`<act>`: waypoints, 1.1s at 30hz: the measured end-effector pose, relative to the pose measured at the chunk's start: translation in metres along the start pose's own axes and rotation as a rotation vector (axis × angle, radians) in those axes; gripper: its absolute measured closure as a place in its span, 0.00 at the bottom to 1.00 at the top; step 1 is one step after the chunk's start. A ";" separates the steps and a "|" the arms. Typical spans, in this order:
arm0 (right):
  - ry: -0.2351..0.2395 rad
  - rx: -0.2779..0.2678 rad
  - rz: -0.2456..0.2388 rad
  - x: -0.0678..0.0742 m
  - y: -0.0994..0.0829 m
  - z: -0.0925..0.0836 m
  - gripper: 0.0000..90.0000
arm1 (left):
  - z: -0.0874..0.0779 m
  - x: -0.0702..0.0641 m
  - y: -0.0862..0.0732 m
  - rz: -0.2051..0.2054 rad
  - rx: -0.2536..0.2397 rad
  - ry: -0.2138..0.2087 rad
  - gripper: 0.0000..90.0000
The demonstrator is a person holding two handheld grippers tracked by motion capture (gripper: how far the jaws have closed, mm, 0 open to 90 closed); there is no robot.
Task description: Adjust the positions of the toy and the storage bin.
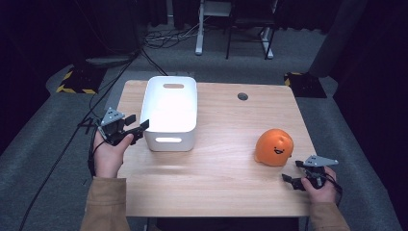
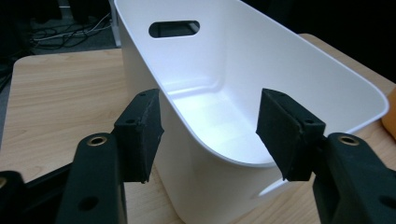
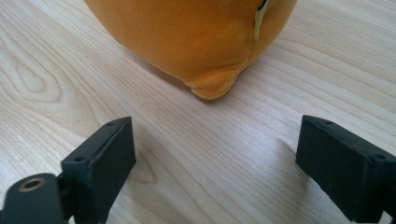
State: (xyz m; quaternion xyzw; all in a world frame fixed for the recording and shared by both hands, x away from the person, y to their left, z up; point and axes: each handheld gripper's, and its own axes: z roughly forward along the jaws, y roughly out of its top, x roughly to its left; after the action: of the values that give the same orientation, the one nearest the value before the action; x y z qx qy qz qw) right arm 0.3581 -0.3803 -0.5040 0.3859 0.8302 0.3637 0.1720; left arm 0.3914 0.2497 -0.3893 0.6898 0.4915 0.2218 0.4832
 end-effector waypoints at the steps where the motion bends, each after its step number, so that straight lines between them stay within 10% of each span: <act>1: 0.000 0.000 0.000 0.000 0.000 0.000 0.13 | 0.005 0.002 -0.001 0.005 0.014 0.012 0.47; 22: 0.000 -0.001 -0.002 0.000 0.000 0.000 0.13 | 0.024 0.006 -0.013 -0.045 0.004 -0.051 0.53; 33: 0.000 -0.001 -0.003 0.000 0.000 0.000 0.13 | 0.017 -0.007 -0.015 0.009 0.015 -0.035 0.53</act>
State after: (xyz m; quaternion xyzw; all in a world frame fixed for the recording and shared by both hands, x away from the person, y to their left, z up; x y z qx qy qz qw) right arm 0.3582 -0.3805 -0.5040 0.3846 0.8306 0.3637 0.1726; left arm 0.3951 0.2366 -0.4092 0.6995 0.4815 0.2083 0.4852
